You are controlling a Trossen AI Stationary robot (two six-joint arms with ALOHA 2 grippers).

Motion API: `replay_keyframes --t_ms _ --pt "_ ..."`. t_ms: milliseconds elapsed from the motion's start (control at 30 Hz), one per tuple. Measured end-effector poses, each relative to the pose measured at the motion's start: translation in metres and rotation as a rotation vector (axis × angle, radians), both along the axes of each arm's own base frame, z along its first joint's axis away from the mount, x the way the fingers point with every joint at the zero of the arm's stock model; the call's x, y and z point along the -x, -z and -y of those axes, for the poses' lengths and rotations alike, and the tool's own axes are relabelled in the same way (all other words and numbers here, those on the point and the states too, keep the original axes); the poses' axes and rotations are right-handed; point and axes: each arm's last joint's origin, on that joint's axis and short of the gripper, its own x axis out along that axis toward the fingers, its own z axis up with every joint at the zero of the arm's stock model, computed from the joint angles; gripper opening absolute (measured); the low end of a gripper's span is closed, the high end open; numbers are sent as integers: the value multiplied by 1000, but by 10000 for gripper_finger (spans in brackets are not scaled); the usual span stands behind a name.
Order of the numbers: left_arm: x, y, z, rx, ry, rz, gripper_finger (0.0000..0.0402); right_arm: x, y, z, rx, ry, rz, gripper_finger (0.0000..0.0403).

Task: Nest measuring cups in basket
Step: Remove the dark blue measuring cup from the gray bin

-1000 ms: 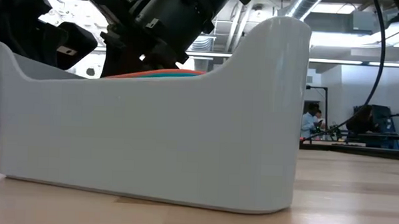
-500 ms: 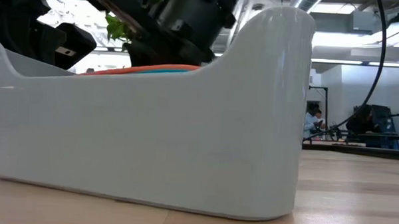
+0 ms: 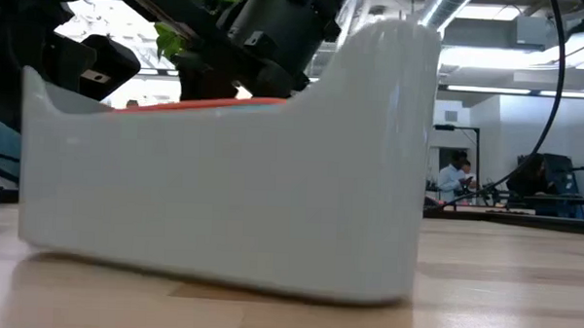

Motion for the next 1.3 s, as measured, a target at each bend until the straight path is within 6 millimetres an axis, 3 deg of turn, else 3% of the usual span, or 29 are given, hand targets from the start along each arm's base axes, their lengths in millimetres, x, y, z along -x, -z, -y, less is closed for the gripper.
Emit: replay_keyframes --t_ms 167,300,767,1067,1200,1300 --pt "-1 0 0 -9 17 7 0 -7 -3 6 -21 14 52 169" --pt "-2 -1 1 -10 29 27 0 -8 -3 9 -28 16 49 184" --pt "-2 -1 1 -33 49 29 0 -10 -5 3 -42 -23 102 127" --pt "11 7 -11 -165 -7 -107 0 4 -45 0 -84 -168 107 108" --pt "17 9 -17 -216 -26 -170 0 23 -71 5 -28 -289 43 107" --pt "17 9 -19 -234 -31 -180 0 47 -78 8 33 -359 -123 101"
